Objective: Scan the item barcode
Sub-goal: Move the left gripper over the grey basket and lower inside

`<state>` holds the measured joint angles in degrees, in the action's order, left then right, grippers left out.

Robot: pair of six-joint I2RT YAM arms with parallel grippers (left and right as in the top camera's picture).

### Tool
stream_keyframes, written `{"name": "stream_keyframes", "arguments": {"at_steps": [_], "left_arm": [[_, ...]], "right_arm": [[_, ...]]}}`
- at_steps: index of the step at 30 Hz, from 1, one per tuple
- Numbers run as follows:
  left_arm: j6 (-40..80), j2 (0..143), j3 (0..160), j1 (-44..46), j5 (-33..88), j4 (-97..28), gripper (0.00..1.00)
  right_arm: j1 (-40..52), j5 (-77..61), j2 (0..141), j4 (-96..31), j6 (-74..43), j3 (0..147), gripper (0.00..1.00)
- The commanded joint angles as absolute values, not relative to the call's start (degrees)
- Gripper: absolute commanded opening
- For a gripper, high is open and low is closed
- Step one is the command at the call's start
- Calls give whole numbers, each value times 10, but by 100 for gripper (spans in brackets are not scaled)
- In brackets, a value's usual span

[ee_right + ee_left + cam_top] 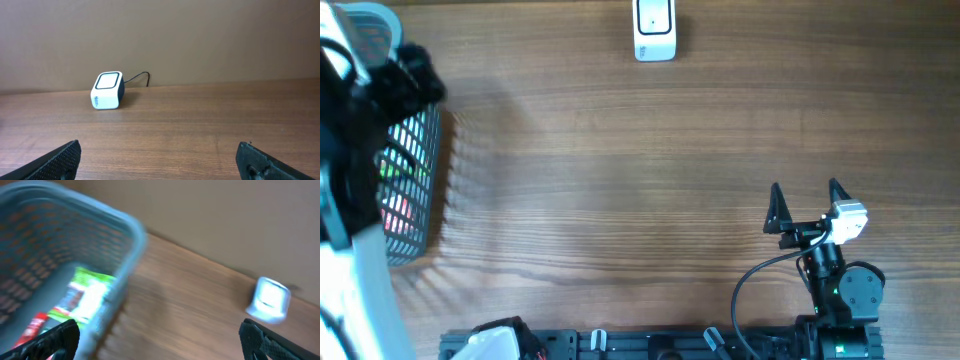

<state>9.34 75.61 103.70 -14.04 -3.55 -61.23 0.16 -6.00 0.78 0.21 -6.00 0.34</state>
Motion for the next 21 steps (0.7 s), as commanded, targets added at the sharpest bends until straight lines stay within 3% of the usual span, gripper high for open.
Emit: {"name": "stream_keyframes", "arguments": {"at_steps": [1, 10, 21], "left_arm": [[98, 791, 1046, -215, -58, -570, 100], [77, 859, 1044, -355, -58, -518, 100], [-3, 1008, 1031, -413, -24, -516, 100]], "right_arm": [[-1, -64, 3, 4, -60, 3, 100], [-1, -64, 3, 4, -60, 3, 100], [-1, -64, 3, 4, -60, 3, 100]]}}
